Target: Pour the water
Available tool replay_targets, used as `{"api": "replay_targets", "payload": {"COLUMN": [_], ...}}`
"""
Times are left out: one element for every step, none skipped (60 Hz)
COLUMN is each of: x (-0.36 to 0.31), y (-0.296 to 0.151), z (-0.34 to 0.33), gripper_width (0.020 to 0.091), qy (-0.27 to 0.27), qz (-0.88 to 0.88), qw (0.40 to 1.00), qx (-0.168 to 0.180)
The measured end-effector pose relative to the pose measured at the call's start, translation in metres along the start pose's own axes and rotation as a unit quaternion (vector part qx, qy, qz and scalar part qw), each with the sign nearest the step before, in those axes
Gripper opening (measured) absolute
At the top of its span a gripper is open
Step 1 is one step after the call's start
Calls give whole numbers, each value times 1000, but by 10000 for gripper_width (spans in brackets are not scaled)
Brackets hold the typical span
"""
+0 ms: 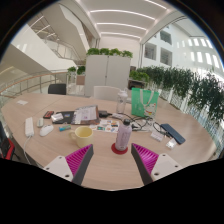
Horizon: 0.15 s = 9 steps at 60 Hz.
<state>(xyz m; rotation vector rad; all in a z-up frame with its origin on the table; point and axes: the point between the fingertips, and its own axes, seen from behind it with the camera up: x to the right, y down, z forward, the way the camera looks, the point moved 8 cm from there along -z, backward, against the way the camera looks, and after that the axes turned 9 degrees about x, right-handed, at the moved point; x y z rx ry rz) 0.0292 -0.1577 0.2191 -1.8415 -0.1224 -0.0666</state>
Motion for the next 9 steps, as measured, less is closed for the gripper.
{"api": "replay_targets", "payload": {"x": [-5,-9,-14,-18,-25,-27,-31,-35,-38], "y": [-3,-6,-8,-10,-13,-16,-18,-20,-22], "z": [-9,-18,-23,-31,-39,-48,-55,-62,-68], "gripper_width": [839,840,840,841,840,840,840,841,840], "qy": [3,5,5,5,6,6,7,8,8], "qz": [-1,0,1,4,8,11,15,19,21], "qw": [1000,1000,1000,1000,1000,1000,1000,1000,1000], "qx": [1,2,4,6,8,9,10,10,10]}}
